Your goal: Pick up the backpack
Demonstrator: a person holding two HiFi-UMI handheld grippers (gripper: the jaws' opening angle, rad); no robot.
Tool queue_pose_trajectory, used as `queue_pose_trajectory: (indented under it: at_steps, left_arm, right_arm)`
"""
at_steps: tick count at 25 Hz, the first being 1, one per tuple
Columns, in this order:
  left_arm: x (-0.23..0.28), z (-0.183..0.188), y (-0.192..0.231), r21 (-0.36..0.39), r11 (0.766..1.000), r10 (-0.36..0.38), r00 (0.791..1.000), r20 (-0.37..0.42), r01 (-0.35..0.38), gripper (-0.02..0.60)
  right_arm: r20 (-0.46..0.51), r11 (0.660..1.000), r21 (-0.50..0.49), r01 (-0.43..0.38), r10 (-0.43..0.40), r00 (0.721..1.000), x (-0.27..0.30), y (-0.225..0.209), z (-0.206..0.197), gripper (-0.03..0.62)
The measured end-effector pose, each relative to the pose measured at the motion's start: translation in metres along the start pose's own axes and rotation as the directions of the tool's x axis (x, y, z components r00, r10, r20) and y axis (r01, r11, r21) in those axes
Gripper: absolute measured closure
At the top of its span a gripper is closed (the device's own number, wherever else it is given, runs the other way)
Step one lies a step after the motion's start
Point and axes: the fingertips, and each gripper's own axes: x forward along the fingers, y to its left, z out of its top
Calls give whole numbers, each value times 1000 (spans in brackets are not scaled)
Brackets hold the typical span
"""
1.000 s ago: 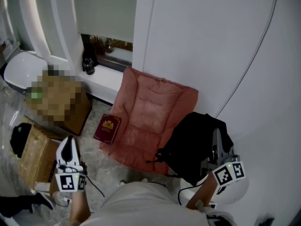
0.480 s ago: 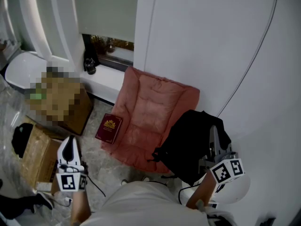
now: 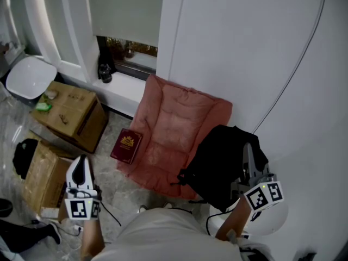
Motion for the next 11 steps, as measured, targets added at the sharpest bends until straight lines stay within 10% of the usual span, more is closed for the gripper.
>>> queue_pose_trajectory:
  at_steps: [11]
  left_arm:
    - [-2,0,-3,-7,1000,1,1000,4,-1,548]
  right_arm:
    - [-23,1000,-2,-29,29,999,2,1,-3,565]
